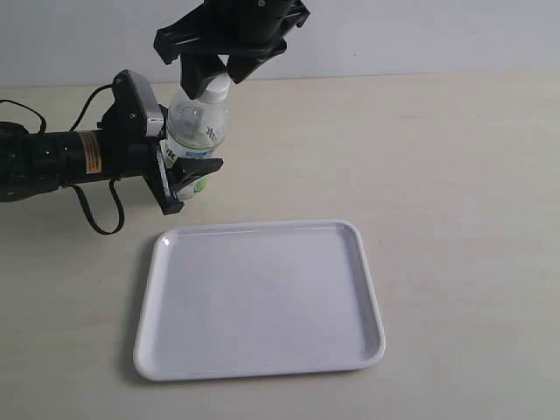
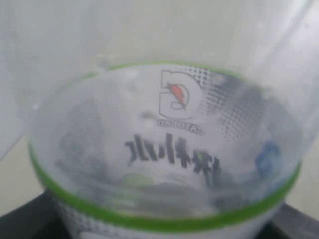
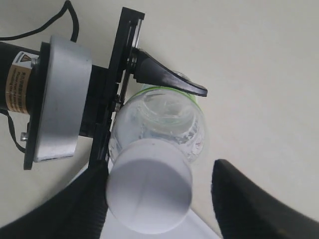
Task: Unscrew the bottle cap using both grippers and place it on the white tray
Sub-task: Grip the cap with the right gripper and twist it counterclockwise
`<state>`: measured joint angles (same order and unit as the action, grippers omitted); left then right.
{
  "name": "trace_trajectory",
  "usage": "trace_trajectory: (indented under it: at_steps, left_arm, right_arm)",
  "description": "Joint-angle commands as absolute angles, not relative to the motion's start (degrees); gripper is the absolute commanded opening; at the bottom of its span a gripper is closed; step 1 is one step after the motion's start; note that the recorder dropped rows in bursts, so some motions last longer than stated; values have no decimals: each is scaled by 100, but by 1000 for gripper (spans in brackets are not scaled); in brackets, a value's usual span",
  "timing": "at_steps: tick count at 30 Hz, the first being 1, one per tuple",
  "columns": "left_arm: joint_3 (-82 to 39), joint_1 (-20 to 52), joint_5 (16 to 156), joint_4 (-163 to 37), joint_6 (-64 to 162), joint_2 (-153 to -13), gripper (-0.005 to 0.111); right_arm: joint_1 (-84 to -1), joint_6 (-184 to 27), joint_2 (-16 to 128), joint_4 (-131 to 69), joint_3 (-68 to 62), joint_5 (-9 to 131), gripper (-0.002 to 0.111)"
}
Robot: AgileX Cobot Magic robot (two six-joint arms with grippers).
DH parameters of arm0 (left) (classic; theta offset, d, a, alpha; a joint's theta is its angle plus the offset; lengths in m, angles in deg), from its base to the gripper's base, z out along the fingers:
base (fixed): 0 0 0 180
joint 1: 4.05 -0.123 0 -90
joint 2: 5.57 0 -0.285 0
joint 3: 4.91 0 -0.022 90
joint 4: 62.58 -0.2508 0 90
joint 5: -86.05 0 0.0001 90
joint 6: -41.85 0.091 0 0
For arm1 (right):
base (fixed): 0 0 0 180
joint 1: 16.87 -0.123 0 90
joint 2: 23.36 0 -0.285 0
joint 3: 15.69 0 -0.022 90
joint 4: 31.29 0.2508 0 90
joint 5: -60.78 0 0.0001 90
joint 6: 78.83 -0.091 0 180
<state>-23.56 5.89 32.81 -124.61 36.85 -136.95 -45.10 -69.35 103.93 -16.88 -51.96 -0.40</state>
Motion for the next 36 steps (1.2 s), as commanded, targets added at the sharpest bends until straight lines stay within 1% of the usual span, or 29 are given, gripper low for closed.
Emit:
trace_trajectory:
  at_steps: [1, 3, 7, 10, 15, 24, 26, 29, 36]
  left_arm:
    - [-2334, 626, 3101, -12365, 3709, -13615, 0]
    - [-2334, 626, 3101, -12365, 3709, -13615, 0]
    - [-2334, 626, 3101, -12365, 3709, -13615, 0]
    - [-2334, 626, 3101, -12365, 3709, -13615, 0]
    - [-2334, 626, 3101, -12365, 3695, -13615, 0]
    - [-2334, 626, 3101, -12365, 3695, -13615, 0]
    - [-2334, 626, 3101, -12365, 3695, -13615, 0]
    - [-2334, 626, 3101, -12365, 3575, -13615, 0]
    - [-2334, 626, 3101, -12365, 3533, -13615, 0]
  right_arm:
    - [-4488, -6891, 10317, -1667, -5263, -35, 52]
    - [-4488, -6891, 10317, -1667, -5263, -35, 48]
    - [-4488, -6891, 10317, -1667, -5263, -35, 29]
    - [-4488, -6876, 10317, -1677, -5263, -35, 20]
    - [-4488, -6498, 10317, -1690, -5263, 0, 19]
    - [-4488, -6493, 10317, -1543, -5263, 11, 19]
    - [-4488, -6387, 10317, -1662, -5263, 11, 16]
    - [-4488, -5562, 10317, -1691, -5263, 23, 0]
    - [-4488, -4086, 10317, -1681, -5263, 140, 0]
